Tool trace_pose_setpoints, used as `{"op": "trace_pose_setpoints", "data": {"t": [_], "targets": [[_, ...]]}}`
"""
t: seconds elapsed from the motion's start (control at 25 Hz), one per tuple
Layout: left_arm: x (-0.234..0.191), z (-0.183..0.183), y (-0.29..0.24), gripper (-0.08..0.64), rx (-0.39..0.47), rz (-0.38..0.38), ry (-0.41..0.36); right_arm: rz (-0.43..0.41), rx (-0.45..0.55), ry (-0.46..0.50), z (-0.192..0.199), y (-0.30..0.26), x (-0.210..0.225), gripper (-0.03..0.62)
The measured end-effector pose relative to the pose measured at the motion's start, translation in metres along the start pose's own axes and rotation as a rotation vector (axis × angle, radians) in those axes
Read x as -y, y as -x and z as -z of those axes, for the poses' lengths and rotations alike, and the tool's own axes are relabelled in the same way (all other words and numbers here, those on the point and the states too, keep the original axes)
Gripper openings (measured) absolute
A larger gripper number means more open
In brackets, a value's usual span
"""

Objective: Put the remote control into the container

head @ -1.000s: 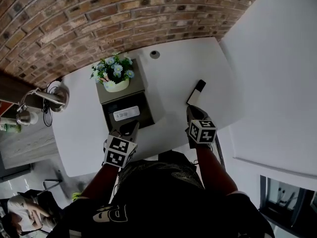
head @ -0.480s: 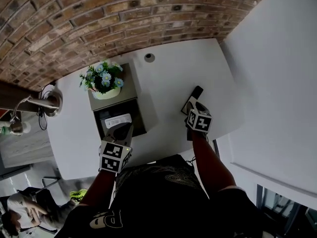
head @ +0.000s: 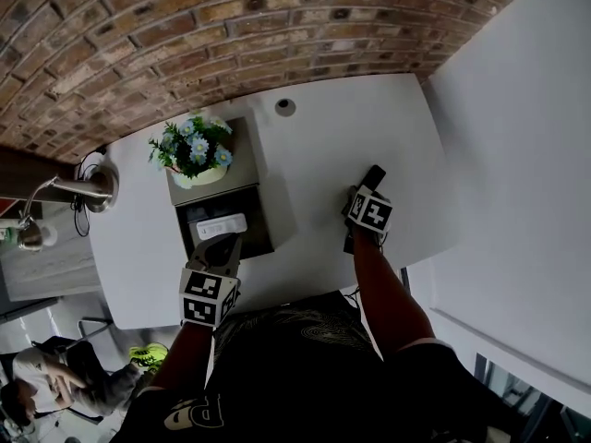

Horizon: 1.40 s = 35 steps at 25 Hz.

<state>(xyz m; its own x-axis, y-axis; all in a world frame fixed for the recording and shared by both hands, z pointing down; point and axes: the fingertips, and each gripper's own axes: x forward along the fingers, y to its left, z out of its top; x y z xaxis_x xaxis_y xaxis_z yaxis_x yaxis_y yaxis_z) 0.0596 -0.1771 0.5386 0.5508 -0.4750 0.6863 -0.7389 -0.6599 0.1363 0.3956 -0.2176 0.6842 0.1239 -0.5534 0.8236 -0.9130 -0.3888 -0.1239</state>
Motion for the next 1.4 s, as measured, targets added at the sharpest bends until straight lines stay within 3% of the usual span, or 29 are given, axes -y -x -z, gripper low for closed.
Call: {"op": "trace_pose_setpoints", "data": {"t": [0.4, 0.48, 0.88, 1.08, 1.4], "targets": [[-0.001, 0.007, 0.004, 0.008, 0.009, 0.001, 0.018, 0.017, 0.032, 0.033, 0.000, 0.002, 0.004, 0.226], [-0.002, 0.008, 0.007, 0.008, 0.016, 0.001, 0.020, 0.013, 0.039, 0.028, 0.000, 0.002, 0.004, 0.200], [-0.016, 0.016, 0.029, 0.008, 0.037, 0.010, 0.057, -0.034, 0.069, -0.020, 0.009, 0.022, -0.001, 0.193], [-0.024, 0.019, 0.039, 0.008, 0.056, 0.035, 0.124, -0.106, 0.094, 0.002, 0.014, 0.045, -0.028, 0.193], [-0.040, 0.037, 0.057, 0.008, 0.057, 0.039, 0.126, -0.262, 0.109, 0.122, 0.037, 0.080, -0.105, 0.192]]}}
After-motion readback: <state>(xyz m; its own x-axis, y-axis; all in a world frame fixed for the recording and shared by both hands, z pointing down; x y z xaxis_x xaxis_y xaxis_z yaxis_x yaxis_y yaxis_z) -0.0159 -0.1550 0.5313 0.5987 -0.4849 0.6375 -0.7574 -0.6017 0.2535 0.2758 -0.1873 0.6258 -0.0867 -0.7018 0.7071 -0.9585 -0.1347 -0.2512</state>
